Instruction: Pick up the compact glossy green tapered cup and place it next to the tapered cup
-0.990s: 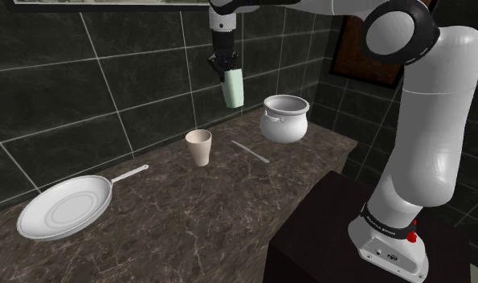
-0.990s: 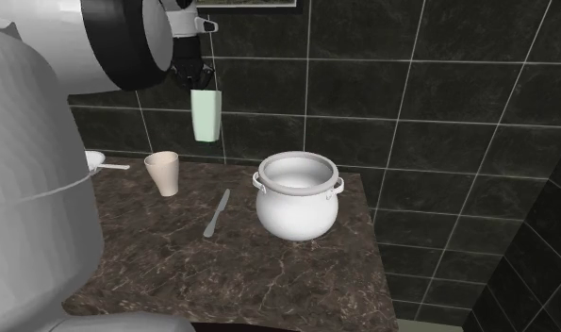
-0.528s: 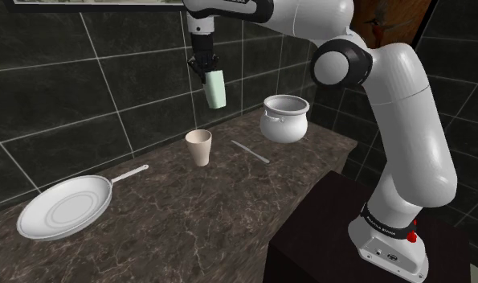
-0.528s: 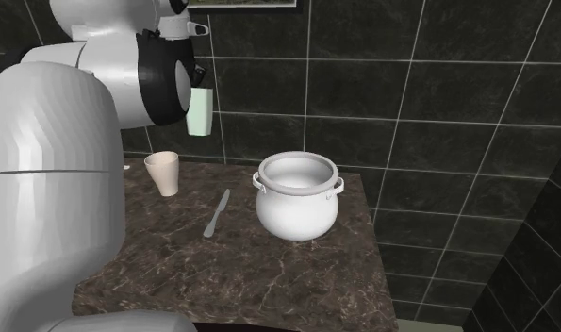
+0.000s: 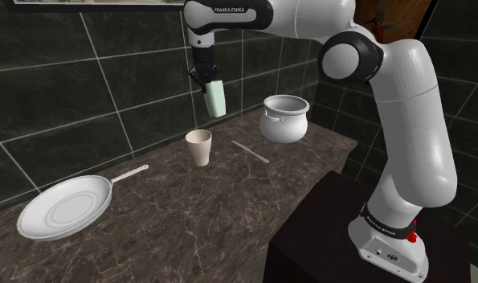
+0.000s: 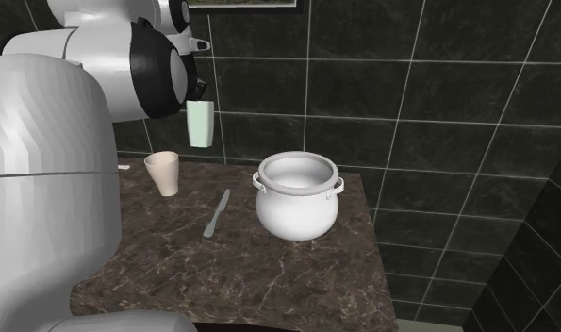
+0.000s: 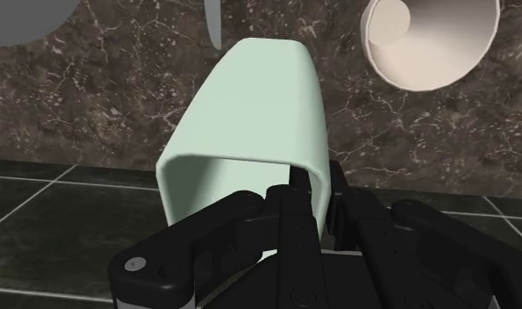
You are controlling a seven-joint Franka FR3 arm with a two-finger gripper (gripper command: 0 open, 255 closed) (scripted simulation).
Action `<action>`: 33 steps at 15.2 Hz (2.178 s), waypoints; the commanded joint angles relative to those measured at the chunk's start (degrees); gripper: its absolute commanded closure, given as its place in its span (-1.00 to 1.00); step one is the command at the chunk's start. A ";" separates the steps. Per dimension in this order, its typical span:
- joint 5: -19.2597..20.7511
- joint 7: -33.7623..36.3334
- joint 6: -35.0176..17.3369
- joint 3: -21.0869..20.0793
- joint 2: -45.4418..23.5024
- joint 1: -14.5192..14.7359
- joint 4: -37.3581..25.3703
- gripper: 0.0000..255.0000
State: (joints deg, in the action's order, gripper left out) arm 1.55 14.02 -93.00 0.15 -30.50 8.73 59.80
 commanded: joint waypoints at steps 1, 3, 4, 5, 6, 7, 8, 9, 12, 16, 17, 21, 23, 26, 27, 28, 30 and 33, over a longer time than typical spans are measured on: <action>0.00 0.03 -2.07 0.00 0.45 -0.02 2.46 1.00; 0.01 0.08 -3.91 0.00 0.93 -0.02 4.78 1.00; 0.02 0.10 -4.80 0.00 1.13 -0.03 5.87 1.00; 0.02 0.12 -5.68 0.00 1.30 -0.03 6.91 1.00; 0.02 0.14 -6.53 0.00 1.44 -0.03 7.91 1.00; 0.03 0.17 -7.38 0.00 1.56 -0.03 8.87 1.00; 0.03 0.19 -8.20 0.00 1.66 -0.04 9.80 1.00; 0.04 0.21 -9.02 0.00 1.74 -0.04 10.69 1.00; 0.05 0.27 -11.40 0.00 1.85 -0.05 13.18 1.00; 0.08 0.35 -14.43 0.00 1.76 -0.05 16.12 1.00; 0.08 0.37 -15.16 0.00 1.70 -0.05 16.80 1.00; 0.11 0.44 -18.03 0.00 1.31 -0.06 19.27 1.00; 0.12 0.48 -19.42 0.01 1.04 -0.06 20.39 1.00; 0.14 0.54 -21.45 0.01 0.53 -0.06 21.92 1.00; 0.15 0.55 -21.93 0.02 0.39 -0.07 22.26 1.00; 0.15 0.55 -21.94 0.02 0.39 -0.07 22.26 1.00; 0.15 0.55 -21.93 0.02 0.39 -0.07 22.26 1.00; 0.15 0.55 -21.93 0.02 0.39 -0.07 22.26 1.00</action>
State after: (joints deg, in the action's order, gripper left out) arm 1.69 14.57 -114.92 0.17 -30.12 8.66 82.07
